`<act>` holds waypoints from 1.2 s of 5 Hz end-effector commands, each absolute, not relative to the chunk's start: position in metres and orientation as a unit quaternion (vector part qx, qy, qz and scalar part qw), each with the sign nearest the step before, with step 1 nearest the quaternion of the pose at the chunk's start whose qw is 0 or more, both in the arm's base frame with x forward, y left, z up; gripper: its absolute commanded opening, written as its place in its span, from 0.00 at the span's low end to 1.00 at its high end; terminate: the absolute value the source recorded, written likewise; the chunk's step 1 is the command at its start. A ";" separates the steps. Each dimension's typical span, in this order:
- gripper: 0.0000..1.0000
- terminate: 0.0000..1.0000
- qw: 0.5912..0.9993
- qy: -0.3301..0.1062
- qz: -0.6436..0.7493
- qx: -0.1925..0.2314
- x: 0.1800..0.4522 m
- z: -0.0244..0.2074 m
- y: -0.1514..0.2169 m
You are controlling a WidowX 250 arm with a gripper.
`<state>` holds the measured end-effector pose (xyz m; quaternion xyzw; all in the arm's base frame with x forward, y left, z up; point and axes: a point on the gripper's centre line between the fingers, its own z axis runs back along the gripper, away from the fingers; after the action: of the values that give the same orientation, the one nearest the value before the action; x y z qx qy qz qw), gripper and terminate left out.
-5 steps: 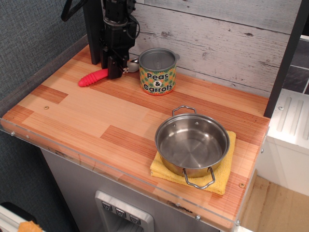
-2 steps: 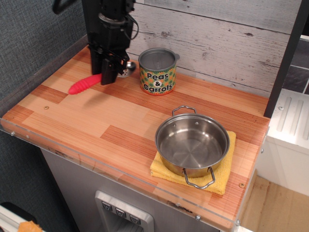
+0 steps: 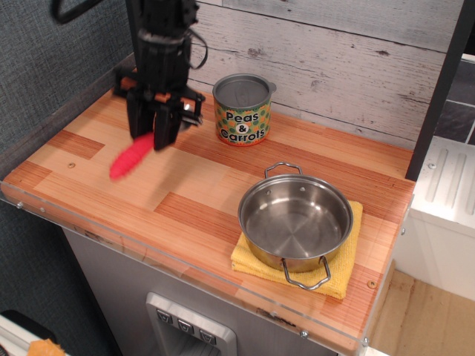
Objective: Pick up the red spoon and place it on the left of the pot
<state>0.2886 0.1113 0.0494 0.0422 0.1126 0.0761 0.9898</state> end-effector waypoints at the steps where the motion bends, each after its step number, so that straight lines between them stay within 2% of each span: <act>1: 0.00 0.00 0.943 0.050 0.325 0.050 0.268 0.068 0.100; 2: 0.00 0.00 0.895 0.034 0.442 0.045 0.262 0.061 0.099; 3: 0.00 0.00 0.833 0.042 0.550 0.040 0.263 0.052 0.098; 4: 0.00 0.00 0.760 0.033 0.649 0.008 0.257 0.045 0.105; 5: 0.00 0.00 0.713 0.031 0.701 0.000 0.254 0.040 0.105; 6: 0.00 0.00 0.710 0.045 0.703 -0.012 0.254 0.032 0.099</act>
<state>0.2352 0.0922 0.0236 -0.0089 0.0522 0.7029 0.7093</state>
